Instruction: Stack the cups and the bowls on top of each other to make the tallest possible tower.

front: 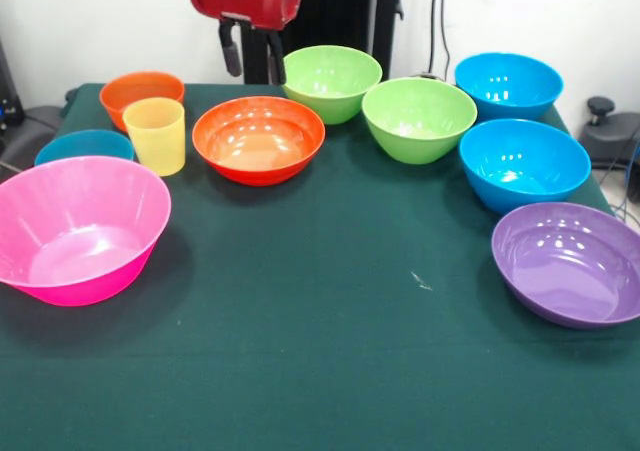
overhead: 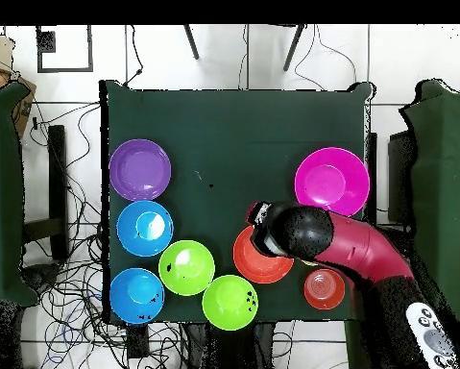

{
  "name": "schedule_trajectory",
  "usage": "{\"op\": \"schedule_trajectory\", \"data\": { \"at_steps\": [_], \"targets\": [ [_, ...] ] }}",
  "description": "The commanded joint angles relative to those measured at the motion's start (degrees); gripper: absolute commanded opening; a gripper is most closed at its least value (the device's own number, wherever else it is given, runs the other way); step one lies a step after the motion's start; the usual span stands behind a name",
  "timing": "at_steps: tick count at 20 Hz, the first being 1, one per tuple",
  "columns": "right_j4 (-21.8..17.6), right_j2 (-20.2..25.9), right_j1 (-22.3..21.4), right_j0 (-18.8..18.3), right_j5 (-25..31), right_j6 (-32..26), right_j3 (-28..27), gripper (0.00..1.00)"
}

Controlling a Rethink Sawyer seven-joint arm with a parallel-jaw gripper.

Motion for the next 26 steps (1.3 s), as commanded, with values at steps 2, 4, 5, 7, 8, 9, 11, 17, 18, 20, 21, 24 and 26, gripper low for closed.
{"op": "schedule_trajectory", "data": {
  "at_steps": [2, 4, 5, 7, 8, 9, 11, 17, 18, 20, 21, 24, 26],
  "targets": [
    [-6.7, 3.9, -2.4, 2.4, 0.9, -6.7, -0.1, 1.00],
    [-9.7, 2.4, -2.6, 3.8, 0.1, -6.4, -1.1, 1.00],
    [-10.5, 2.1, -2.6, 4.1, 0.3, -6.3, -1.7, 1.00],
    [-11.2, 2.4, -3.0, 3.7, 0.1, -6.3, -1.9, 1.00],
    [-11.7, 2.7, -3.1, 3.4, -0.2, -6.6, -1.7, 1.00],
    [-12.3, 3.0, -3.4, 3.1, -0.4, -6.9, -1.6, 1.00],
    [-13.5, 3.5, -3.6, 2.7, -0.6, -7.9, -1.8, 1.00],
    [-17.8, 4.4, -2.6, 1.5, -1.9, -9.1, -2.6, 1.00],
    [-18.1, 4.4, -2.0, 1.5, -2.2, -8.4, -2.8, 1.00],
    [-17.7, 4.9, -0.8, 1.1, -2.3, -7.7, -3.1, 1.00],
    [-17.1, 5.5, -0.3, 0.5, -1.9, -7.6, -3.1, 1.00],
    [-16.4, 6.4, 0.6, -0.3, -1.4, -7.4, -3.1, 1.00],
    [-16.8, 6.0, 0.8, -0.1, -1.3, -6.6, -3.5, 1.00]
  ]
}}
